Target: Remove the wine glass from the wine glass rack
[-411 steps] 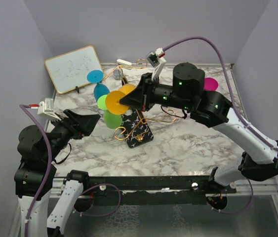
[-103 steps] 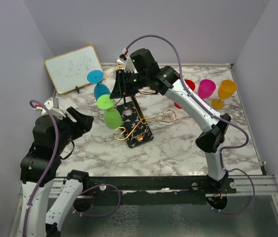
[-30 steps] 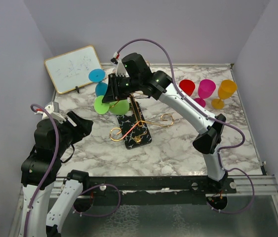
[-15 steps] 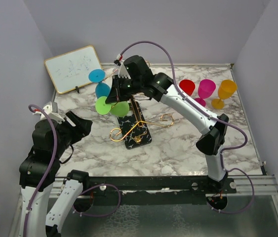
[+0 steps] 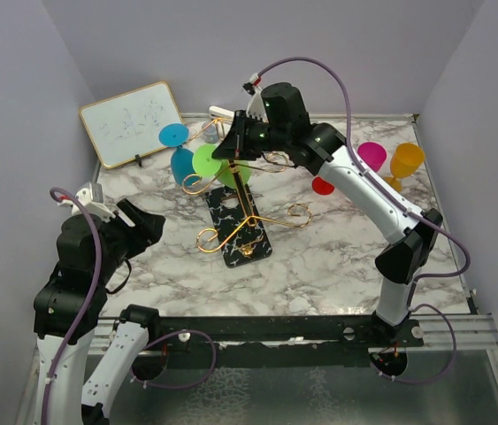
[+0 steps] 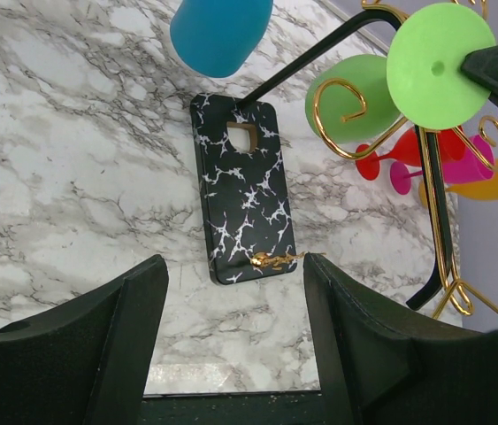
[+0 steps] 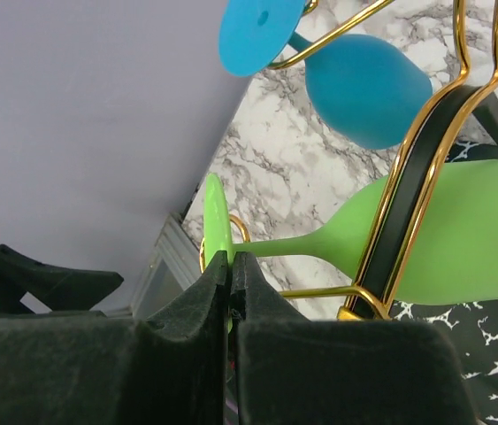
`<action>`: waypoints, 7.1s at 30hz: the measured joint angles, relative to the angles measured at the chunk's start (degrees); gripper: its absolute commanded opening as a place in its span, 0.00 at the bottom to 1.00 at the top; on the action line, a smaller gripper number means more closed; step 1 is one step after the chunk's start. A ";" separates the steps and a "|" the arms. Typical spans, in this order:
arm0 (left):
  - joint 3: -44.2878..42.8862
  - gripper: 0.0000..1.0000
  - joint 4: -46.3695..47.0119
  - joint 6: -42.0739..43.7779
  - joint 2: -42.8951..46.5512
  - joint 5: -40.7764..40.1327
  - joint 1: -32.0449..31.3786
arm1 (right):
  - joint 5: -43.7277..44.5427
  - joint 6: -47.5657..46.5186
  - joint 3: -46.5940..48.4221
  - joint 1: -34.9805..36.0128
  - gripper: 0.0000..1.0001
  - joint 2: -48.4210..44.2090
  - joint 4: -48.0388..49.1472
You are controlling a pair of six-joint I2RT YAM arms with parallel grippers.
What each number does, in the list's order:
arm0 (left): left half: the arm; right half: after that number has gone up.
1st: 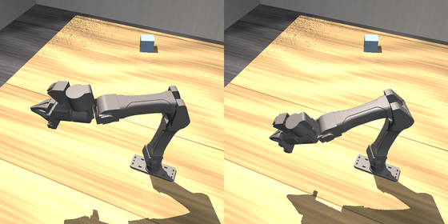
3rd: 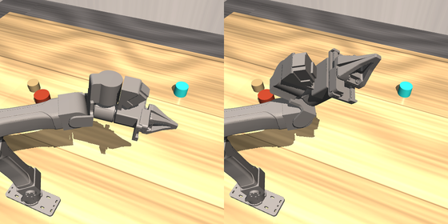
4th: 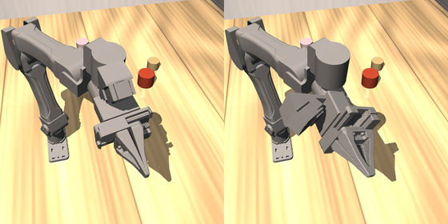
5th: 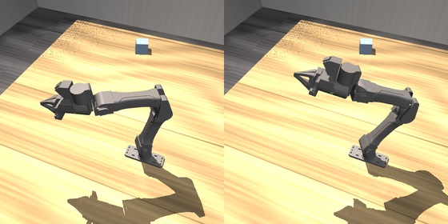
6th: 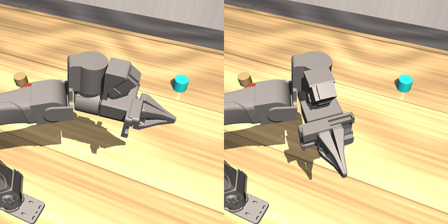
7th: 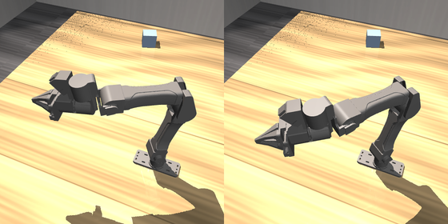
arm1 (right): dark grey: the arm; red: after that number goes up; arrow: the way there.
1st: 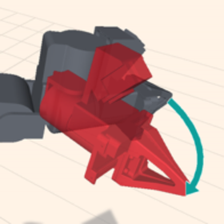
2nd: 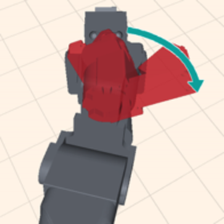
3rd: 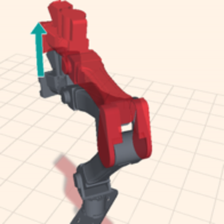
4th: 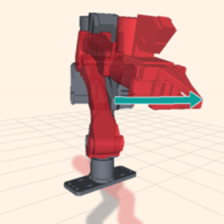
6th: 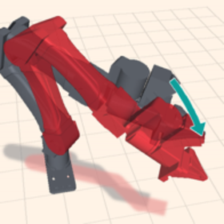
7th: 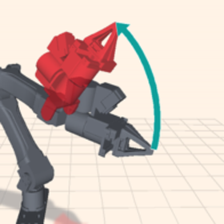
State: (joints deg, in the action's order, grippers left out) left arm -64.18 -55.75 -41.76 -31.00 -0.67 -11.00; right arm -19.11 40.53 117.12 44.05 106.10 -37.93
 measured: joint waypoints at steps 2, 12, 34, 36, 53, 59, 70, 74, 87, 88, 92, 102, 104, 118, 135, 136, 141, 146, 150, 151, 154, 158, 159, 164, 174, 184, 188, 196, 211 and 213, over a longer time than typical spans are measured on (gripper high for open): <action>0.00 0.65 0.00 -0.07 0.00 0.00 0.00 | -0.24 0.44 0.00 -0.48 0.01 0.42 1.09; -0.98 0.65 -0.46 -0.13 0.00 -0.13 0.00 | -8.52 8.35 1.09 -2.56 0.01 3.93 12.72; -3.28 0.66 4.81 -2.56 -0.44 4.74 0.00 | -14.73 -11.63 0.37 -5.90 0.01 -13.05 22.97; -3.85 0.66 8.00 -4.00 -1.20 7.61 0.00 | -11.28 -22.10 -5.95 -5.86 0.01 -22.71 23.10; -4.15 0.70 42.36 -29.42 -11.89 32.24 0.00 | 7.74 -70.29 -42.47 -2.21 0.01 -47.06 24.98; -3.87 0.70 44.44 -35.26 -12.31 35.32 0.00 | 10.05 -75.36 -43.50 6.05 0.01 -46.60 27.45; -2.29 0.70 44.96 -39.91 -11.74 37.51 0.00 | 25.55 -89.50 -49.03 24.22 0.01 -38.91 43.54; -1.16 0.70 44.59 -40.02 -10.86 37.77 0.00 | 29.73 -96.00 -52.17 28.96 0.01 -37.20 52.33; 2.91 0.70 43.60 -40.46 -8.48 37.81 0.00 | 37.59 -114.29 -59.67 36.20 0.01 -33.09 76.78; 3.04 0.69 43.60 -40.59 -8.46 37.81 0.00 | 37.62 -114.86 -59.69 36.57 0.01 -32.83 77.24; 3.28 0.66 43.63 -40.98 -8.46 37.81 0.00 | 37.59 -116.69 -59.80 37.81 0.01 -31.71 79.23; 5.16 0.15 43.69 -41.64 -7.58 37.88 0.00 | 37.59 -118.92 -60.08 39.69 0.01 -28.52 80.54; 5.57 0.00 43.74 -42.03 -7.56 38.14 0.00 | 37.70 -119.19 -60.11 39.74 0.01 -28.50 81.33; 7.74 0.00 44.48 -41.09 -4.81 36.33 -0.11 | 49.16 -115.12 -67.63 43.71 0.52 -36.39 78.79; 2.67 0.00 26.51 -15.52 7.69 17.42 -0.11 | 64.94 -63.28 -25.44 36.22 0.01 -39.63 22.38; 2.67 0.00 25.05 -14.73 8.11 16.61 -0.11 | 62.58 -59.04 -19.61 31.91 0.03 -36.59 16.48; 2.60 0.00 19.15 -10.05 8.26 14.08 -0.11 | 47.84 -44.00 2.69 24.13 0.40 -25.88 -3.10; 1.44 0.00 16.52 -7.37 6.64 13.35 -0.11 | 28.39 -34.42 7.43 24.39 0.51 -25.24 -9.16; 0.96 0.00 16.26 -6.36 6.21 13.25 -0.11 | 20.90 -31.19 6.45 24.39 0.52 -25.99 -11.34; 0.96 0.00 16.26 -6.27 6.21 13.25 -0.11 | 19.63 -30.75 6.14 24.39 0.52 -25.81 -12.04; 0.96 0.00 16.28 -6.19 6.19 13.27 -0.11 | 17.99 -29.81 4.70 24.39 0.52 -25.09 -13.27; 0.96 0.00 16.35 -6.14 6.19 13.29 -0.11 | 17.97 -29.29 2.27 24.39 0.52 -24.06 -14.67; 0.96 0.00 16.41 -6.14 6.19 13.29 -0.11 | 17.99 -29.22 1.84 24.39 0.52 -23.93 -14.82; 0.96 0.00 16.76 -6.12 6.19 13.35 -0.11 | 18.16 -29.16 0.00 24.39 0.52 -23.67 -14.88; 1.38 0.00 19.65 -6.49 6.56 15.34 -0.11 | 18.16 -28.50 -1.70 24.39 0.02 -22.18 -13.75; 1.60 0.63 19.19 -6.60 6.67 14.73 0.00 | 25.44 -25.77 -6.23 24.30 0.01 -24.90 -10.21; 1.55 0.64 18.12 -6.60 6.05 13.94 -0.04 | 32.33 -25.70 -8.72 24.37 0.01 -30.29 -9.25; 1.55 0.64 17.14 -6.19 4.42 12.79 -0.07 | 60.70 -31.23 -10.54 24.39 0.01 -40.59 -6.67; 1.55 0.62 19.47 -4.70 -3.15 13.20 -0.07 | 87.60 -72.91 -20.59 22.91 0.01 -35.76 29.20; 1.55 0.62 19.67 -4.52 -3.69 13.22 -0.07 | 87.65 -75.52 -18.16 21.94 0.01 -33.31 30.77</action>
State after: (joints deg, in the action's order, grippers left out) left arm -62.63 -36.07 -46.28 -34.70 12.56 -11.07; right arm 68.53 -34.98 98.96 66.00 72.79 -7.16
